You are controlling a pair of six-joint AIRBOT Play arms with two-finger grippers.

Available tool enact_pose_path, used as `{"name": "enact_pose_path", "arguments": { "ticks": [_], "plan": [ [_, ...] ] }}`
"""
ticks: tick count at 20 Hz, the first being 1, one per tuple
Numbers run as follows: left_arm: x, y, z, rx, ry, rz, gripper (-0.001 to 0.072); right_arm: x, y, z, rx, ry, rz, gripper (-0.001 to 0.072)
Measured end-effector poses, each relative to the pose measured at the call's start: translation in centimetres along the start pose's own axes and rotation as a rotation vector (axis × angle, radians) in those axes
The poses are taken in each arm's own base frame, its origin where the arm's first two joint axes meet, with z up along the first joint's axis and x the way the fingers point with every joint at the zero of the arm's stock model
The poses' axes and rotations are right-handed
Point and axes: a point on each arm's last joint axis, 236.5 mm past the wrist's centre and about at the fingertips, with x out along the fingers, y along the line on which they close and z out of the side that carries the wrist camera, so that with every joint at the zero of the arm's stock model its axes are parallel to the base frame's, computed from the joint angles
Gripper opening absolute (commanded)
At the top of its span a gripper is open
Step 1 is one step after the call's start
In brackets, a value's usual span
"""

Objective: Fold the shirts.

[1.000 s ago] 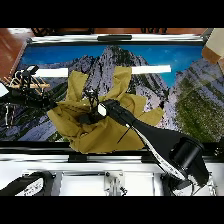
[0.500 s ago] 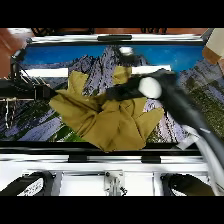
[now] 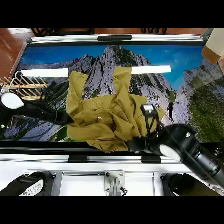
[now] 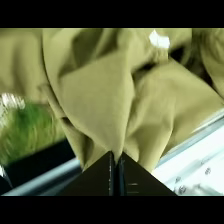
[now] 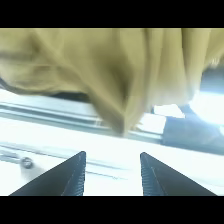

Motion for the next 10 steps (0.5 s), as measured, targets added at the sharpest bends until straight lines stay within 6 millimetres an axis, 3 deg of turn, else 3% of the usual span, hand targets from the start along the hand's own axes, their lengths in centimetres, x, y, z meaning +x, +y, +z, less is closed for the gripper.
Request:
{"name": "enact_pose_path", "arguments": {
  "ticks": [2, 5, 6, 7, 10],
  "plan": [
    [0.4, 0.4, -0.6, 0.025, 0.015, -0.002, 0.0047, -0.4, -0.3, 0.2, -0.02, -0.025, -0.011, 0.0455],
    [-0.4, 0.9, 0.3, 0.056, -0.018, 0.009, 0.0047, -3.4, 0.1, 3.3, -0.126, -0.119, -0.024, 0.046],
    [-0.6, 1.0, 0.6, 0.061, -0.03, 0.012, 0.0047, -4.1, 0.6, 4.7, -0.162, -0.147, -0.03, 0.0556],
    [-0.8, 1.1, 0.9, 0.068, -0.039, 0.015, 0.0047, -4.3, 1.0, 5.8, -0.196, -0.152, -0.04, 0.0584],
    [-1.1, 1.2, 1.3, 0.079, -0.054, 0.021, 0.0047, -1.2, 2.9, 8.5, -0.333, -0.088, -0.08, 0.0585]
  ]
}}
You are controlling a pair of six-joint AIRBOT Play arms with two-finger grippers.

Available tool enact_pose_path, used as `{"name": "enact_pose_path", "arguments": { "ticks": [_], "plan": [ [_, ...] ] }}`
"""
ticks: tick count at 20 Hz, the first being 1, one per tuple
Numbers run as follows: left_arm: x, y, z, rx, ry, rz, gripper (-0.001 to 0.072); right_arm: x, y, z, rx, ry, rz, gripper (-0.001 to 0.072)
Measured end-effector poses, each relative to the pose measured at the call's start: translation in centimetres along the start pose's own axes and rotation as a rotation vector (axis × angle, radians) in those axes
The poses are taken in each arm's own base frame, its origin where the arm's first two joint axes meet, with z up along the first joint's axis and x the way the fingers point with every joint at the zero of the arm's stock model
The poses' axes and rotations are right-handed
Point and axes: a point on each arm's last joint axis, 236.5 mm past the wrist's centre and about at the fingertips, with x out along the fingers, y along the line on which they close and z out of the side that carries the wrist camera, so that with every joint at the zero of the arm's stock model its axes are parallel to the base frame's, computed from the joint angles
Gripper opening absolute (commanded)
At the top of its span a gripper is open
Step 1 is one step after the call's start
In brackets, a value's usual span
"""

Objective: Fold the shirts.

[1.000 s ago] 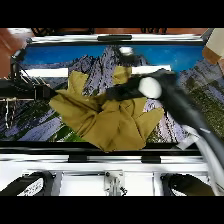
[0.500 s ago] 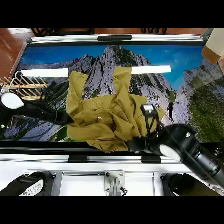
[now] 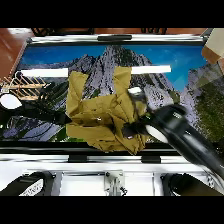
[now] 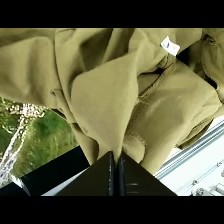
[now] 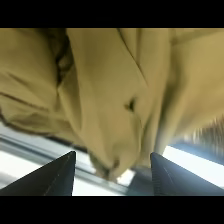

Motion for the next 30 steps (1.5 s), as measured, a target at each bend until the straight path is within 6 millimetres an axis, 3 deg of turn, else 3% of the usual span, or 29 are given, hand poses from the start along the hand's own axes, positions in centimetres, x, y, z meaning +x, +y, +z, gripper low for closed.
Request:
{"name": "enact_pose_path", "arguments": {
  "ticks": [2, 6, 9, 13, 15, 16, 17, 18, 21, 23, 25, 26, 28, 30],
  "plan": [
    [-0.1, 0.1, 0.2, 0.01, -0.006, 0.003, 0.0047, 3.7, 1.5, 0.1, -0.084, 0.108, 0.012, 0.0655],
    [-0.1, 0.2, 0.5, 0.022, -0.019, 0.009, 0.0047, 8.9, 3.8, -1.3, -0.181, 0.281, 0.064, 0.0654],
    [-0.2, 0.4, 0.8, 0.024, -0.031, 0.013, 0.0047, 10.9, 3.7, -0.7, -0.206, 0.28, 0.051, 0.0654],
    [-0.2, 0.4, 1.0, 0.026, -0.038, 0.016, 0.0047, 11.9, 2.1, 0.2, -0.196, 0.267, -0.001, 0.0635],
    [-0.2, 0.4, 1.0, 0.027, -0.041, 0.016, 0.0047, 12.5, 1.9, 0.7, -0.172, 0.255, -0.006, 0.0477],
    [-0.2, 0.4, 1.0, 0.027, -0.041, 0.016, 0.0047, 12.8, 1.8, 0.6, -0.159, 0.263, -0.008, 0.0477],
    [-0.2, 0.4, 1.0, 0.027, -0.041, 0.016, 0.0047, 13.2, 1.8, 0.6, -0.147, 0.27, -0.004, 0.0332],
    [-0.2, 0.4, 1.0, 0.027, -0.042, 0.017, 0.0046, 13.7, 2.2, 0.4, -0.133, 0.281, 0.01, 0.0088],
    [-0.2, 0.6, 1.3, 0.028, -0.055, 0.022, 0.0047, 13.9, 3.3, 0.5, -0.099, 0.284, 0.053, 0.0058],
    [-0.3, 0.5, 1.8, 0.029, -0.071, 0.024, 0.0047, 12.4, 2.8, 1.8, -0.096, 0.247, 0.034, 0.0058],
    [-1.1, -0.3, 2.8, 0.039, -0.098, 0.008, 0.0046, 9.0, 1.0, 5.1, -0.081, 0.13, -0.027, 0.0058],
    [-2.0, -1.1, 3.6, 0.055, -0.119, -0.007, 0.0046, 6.5, -0.3, 7.1, -0.06, 0.052, -0.063, 0.0058],
    [-4.8, -3.3, 6.3, 0.108, -0.199, -0.029, 0.0046, -0.3, -3.0, 11.1, -0.005, -0.149, -0.121, 0.0057],
    [-8.8, -6.5, 9.5, 0.184, -0.313, -0.057, 0.0047, -8.1, -5.5, 13.1, 0.069, -0.342, -0.155, 0.0058]
  ]
}}
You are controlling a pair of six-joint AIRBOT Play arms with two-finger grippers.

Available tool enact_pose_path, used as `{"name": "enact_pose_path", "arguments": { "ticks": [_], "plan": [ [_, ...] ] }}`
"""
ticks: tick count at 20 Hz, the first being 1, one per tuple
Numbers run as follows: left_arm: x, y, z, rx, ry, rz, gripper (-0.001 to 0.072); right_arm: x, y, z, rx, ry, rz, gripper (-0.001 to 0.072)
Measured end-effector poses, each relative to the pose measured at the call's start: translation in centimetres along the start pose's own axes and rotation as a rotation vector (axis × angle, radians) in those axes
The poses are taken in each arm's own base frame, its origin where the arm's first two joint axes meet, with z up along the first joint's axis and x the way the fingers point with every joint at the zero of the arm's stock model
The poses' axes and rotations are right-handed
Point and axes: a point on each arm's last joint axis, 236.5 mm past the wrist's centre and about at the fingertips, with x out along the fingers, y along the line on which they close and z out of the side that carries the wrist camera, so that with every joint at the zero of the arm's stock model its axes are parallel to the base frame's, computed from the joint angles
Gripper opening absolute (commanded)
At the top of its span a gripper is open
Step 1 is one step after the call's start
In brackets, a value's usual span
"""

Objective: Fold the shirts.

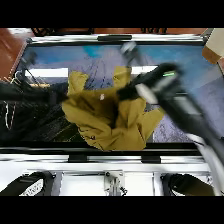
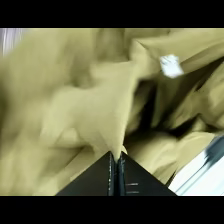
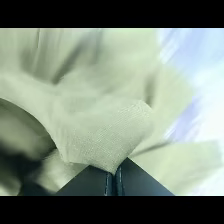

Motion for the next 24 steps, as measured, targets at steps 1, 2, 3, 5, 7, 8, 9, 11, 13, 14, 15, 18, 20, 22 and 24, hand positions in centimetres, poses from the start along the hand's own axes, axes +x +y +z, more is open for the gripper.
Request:
{"name": "enact_pose_path", "arguments": {
  "ticks": [1, 2, 3, 5, 7, 8, 9, 11, 13, 14, 15, 18, 20, 22, 24],
  "plan": [
    [-1.6, -1.6, 2.6, 0.038, -0.07, -0.018, 0.0047, -3.2, -1.7, 1.4, 0.053, -0.079, -0.012, 0.0058],
    [-3.1, -3.1, 4.7, 0.068, -0.134, -0.035, 0.0047, -5.8, -3.0, 2.0, 0.103, -0.134, -0.017, 0.0058],
    [-4.4, -4.4, 6.4, 0.084, -0.187, -0.052, 0.0047, -8.2, -4.1, 2.0, 0.151, -0.171, -0.012, 0.0058],
    [-6.3, -6.9, 8.7, 0.104, -0.265, -0.096, 0.0047, -11.2, -5.4, 0.9, 0.218, -0.181, 0.001, 0.0057],
    [-6.4, -8.2, 9.1, 0.109, -0.276, -0.128, 0.0047, -12.1, -5.7, -0.8, 0.25, -0.133, 0.012, 0.0058],
    [-5.9, -8.6, 8.9, 0.105, -0.265, -0.145, 0.0046, -11.8, -5.5, -1.7, 0.252, -0.097, 0.013, 0.0058],
    [-4.9, -8.7, 8.3, 0.096, -0.242, -0.156, 0.0046, -11.0, -5.0, -2.7, 0.247, -0.053, 0.015, 0.0058],
    [-2.4, -7.8, 6.1, 0.076, -0.162, -0.144, 0.0046, -8.4, -3.9, -4.9, 0.225, 0.056, 0.008, 0.0058],
    [0.1, -5.3, 3.2, 0.043, -0.071, -0.088, 0.0046, -5.2, -2.5, -7.3, 0.19, 0.174, 0.0, 0.0058],
    [1.1, -3.9, 1.8, 0.027, -0.025, -0.052, 0.0046, -3.7, -1.9, -8.4, 0.174, 0.225, -0.007, 0.0058],
    [1.9, -2.5, 0.4, 0.007, 0.014, -0.015, 0.0046, -2.3, -1.3, -9.3, 0.156, 0.272, -0.007, 0.0058],
    [3.5, 0.6, -2.1, -0.028, 0.093, 0.066, 0.005, 0.9, 1.3, -10.4, 0.137, 0.339, 0.044, 0.0058],
    [4.3, 1.9, -3.0, -0.045, 0.123, 0.094, 0.0322, 2.2, 3.0, -10.4, 0.139, 0.347, 0.092, 0.0058],
    [4.8, 2.6, -3.6, -0.074, 0.142, 0.108, 0.0674, 2.9, 4.0, -10.2, 0.143, 0.345, 0.124, 0.0058],
    [4.4, 2.9, -3.7, -0.094, 0.161, 0.116, 0.0673, 3.3, 4.8, -9.7, 0.15, 0.327, 0.15, 0.0058]
  ]
}}
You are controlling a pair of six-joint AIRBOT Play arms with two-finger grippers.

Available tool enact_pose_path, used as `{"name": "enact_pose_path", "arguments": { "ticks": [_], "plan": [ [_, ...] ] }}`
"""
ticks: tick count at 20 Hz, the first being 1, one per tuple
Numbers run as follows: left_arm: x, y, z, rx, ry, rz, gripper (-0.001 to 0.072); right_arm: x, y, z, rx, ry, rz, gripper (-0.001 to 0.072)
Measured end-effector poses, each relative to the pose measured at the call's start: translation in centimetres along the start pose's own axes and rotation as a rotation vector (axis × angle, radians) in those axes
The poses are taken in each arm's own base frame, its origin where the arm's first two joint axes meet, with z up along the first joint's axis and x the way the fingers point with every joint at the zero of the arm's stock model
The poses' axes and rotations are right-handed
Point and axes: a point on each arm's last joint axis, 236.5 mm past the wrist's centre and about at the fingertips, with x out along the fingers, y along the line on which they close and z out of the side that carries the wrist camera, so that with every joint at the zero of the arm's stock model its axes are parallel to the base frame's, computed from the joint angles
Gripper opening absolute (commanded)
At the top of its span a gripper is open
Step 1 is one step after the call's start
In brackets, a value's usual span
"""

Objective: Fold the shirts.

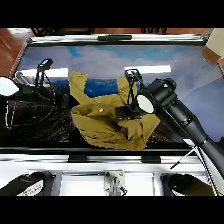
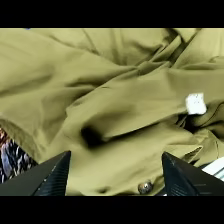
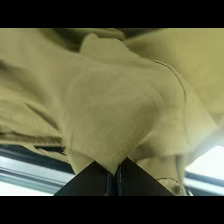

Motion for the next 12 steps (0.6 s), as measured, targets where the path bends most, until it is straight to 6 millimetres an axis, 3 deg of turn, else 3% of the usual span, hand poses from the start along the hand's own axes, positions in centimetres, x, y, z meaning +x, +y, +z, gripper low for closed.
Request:
{"name": "enact_pose_path", "arguments": {
  "ticks": [2, 6, 9, 12],
  "plan": [
    [-1.4, 0.4, 0.0, -0.026, 0.022, 0.018, 0.067, 0.2, 0.9, 0.7, 0.003, -0.025, 0.037, 0.0058],
    [-6.6, 1.9, -0.9, -0.064, 0.077, 0.137, 0.0665, 0.3, 2.1, 1.4, -0.02, -0.054, 0.086, 0.0058],
    [-11.0, 4.5, -2.8, -0.071, 0.096, 0.332, 0.0665, 0.2, 2.5, 1.6, -0.046, -0.064, 0.1, 0.0059],
    [-14.3, 7.5, -6.2, -0.101, 0.123, 0.519, 0.0665, 0.2, 2.6, 1.7, -0.074, -0.07, 0.105, 0.0058]
  ]
}}
